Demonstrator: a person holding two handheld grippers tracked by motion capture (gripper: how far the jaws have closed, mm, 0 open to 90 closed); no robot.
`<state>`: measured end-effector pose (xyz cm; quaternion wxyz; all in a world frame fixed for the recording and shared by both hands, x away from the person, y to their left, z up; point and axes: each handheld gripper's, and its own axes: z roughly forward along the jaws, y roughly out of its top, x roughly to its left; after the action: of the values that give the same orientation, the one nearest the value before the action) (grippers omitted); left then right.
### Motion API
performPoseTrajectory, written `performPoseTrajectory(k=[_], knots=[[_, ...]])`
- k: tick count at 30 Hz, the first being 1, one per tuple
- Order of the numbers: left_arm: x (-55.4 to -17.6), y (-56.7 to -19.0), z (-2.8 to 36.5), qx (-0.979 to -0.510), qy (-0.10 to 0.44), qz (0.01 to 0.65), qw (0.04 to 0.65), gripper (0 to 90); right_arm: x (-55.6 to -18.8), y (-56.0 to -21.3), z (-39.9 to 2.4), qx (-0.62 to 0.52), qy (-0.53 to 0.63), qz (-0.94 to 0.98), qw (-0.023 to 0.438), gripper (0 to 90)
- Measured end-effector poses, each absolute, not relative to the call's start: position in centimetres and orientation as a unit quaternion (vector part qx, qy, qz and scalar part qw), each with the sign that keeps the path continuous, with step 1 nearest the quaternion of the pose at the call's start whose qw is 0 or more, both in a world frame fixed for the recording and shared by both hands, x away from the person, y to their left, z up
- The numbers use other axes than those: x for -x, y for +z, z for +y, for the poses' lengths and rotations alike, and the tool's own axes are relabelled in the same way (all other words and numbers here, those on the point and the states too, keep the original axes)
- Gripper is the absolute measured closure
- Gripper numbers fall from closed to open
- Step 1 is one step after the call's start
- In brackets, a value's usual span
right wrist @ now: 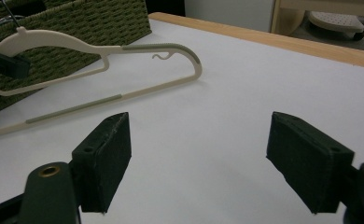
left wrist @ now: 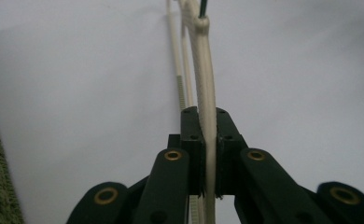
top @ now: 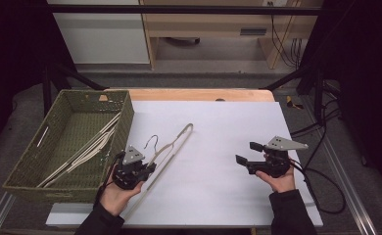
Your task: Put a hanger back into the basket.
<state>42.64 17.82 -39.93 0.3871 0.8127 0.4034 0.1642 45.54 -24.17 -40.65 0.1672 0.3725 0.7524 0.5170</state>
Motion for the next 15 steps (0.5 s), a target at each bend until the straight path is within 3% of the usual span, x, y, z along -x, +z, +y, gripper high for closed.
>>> performPoseTrajectory(k=[15], knots=[[-40.3, -35.0, 19.1, -0.793, 0.186, 0.346, 0.467, 85.5, -45.1, -40.0, -25.0, -0.372, 0.530, 0.740, 0.183, 10.8]])
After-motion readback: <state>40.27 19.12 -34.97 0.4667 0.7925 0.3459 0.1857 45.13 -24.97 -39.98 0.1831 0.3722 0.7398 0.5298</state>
